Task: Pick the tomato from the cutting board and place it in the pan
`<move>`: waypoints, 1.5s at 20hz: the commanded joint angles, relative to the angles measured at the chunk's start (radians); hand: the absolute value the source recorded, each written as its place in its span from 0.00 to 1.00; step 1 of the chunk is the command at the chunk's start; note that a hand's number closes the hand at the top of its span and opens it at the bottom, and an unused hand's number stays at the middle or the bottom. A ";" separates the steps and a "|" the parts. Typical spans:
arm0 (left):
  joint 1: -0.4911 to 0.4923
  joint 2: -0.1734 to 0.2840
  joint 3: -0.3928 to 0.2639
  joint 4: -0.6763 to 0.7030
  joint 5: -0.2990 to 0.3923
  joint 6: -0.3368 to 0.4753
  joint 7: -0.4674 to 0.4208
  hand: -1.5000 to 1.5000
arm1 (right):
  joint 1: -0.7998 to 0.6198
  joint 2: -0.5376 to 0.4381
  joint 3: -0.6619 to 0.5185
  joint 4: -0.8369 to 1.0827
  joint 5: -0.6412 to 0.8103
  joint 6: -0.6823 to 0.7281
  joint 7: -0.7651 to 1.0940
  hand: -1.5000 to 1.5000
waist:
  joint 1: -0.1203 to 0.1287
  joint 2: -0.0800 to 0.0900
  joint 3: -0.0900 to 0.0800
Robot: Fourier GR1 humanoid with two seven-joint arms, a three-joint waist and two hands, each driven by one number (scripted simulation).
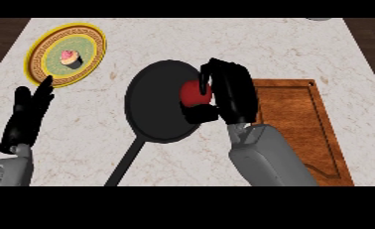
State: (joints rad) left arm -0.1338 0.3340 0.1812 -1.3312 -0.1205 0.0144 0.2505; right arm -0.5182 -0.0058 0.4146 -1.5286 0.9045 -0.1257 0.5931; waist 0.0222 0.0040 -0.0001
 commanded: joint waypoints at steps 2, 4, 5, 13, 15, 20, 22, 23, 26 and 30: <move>-0.040 -0.016 -0.006 0.048 -0.020 0.016 -0.018 0.50 | -0.168 0.006 0.069 0.340 -0.116 -0.226 0.003 1.00 | 0.010 0.005 0.000; -0.051 0.009 0.003 0.052 -0.011 -0.010 -0.029 0.50 | -0.253 0.006 0.049 0.479 -0.177 -0.266 -0.022 1.00 | 0.027 0.010 0.000; -0.040 -0.021 -0.006 0.067 -0.020 0.012 -0.041 0.50 | -0.256 0.006 0.117 0.510 -0.207 -0.313 -0.012 1.00 | 0.019 0.006 0.000; -0.061 -0.027 -0.027 0.047 -0.025 -0.007 -0.034 0.50 | -0.337 0.006 0.226 0.780 -0.509 -0.483 -0.184 1.00 | 0.069 0.020 0.001; -0.077 -0.035 -0.034 0.059 -0.032 0.000 -0.020 0.50 | -0.310 0.006 0.189 0.787 -0.607 -0.487 -0.285 1.00 | 0.063 0.023 0.001; -0.090 -0.061 -0.068 0.044 -0.054 0.012 -0.018 0.50 | -0.370 0.006 0.204 0.847 -0.765 -0.469 -0.312 0.00 | 0.114 0.033 0.002; -0.129 -0.029 -0.053 0.049 -0.037 -0.020 -0.005 0.50 | -0.394 0.006 0.197 0.878 -0.806 -0.478 -0.354 0.00 | 0.114 0.034 0.002; -0.096 -0.087 -0.092 0.035 -0.060 0.013 -0.014 0.50 | -0.375 0.006 0.226 0.885 -0.820 -0.483 -0.361 0.00 | 0.127 0.035 0.002; -0.094 -0.059 -0.072 0.047 -0.043 -0.014 -0.034 0.50 | -0.370 0.006 0.220 0.896 -0.866 -0.546 -0.437 0.00 | 0.141 0.042 0.003; -0.130 -0.050 -0.059 0.069 -0.041 -0.011 -0.021 0.50 | -0.387 0.006 0.196 0.883 -0.961 -0.598 -0.524 0.00 | 0.127 0.040 0.003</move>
State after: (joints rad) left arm -0.2518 0.2795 0.1148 -1.2774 -0.1677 0.0100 0.2333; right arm -0.9032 -0.0001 0.6245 -0.6520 0.0198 -0.6732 0.1478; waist 0.1455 0.0406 0.0026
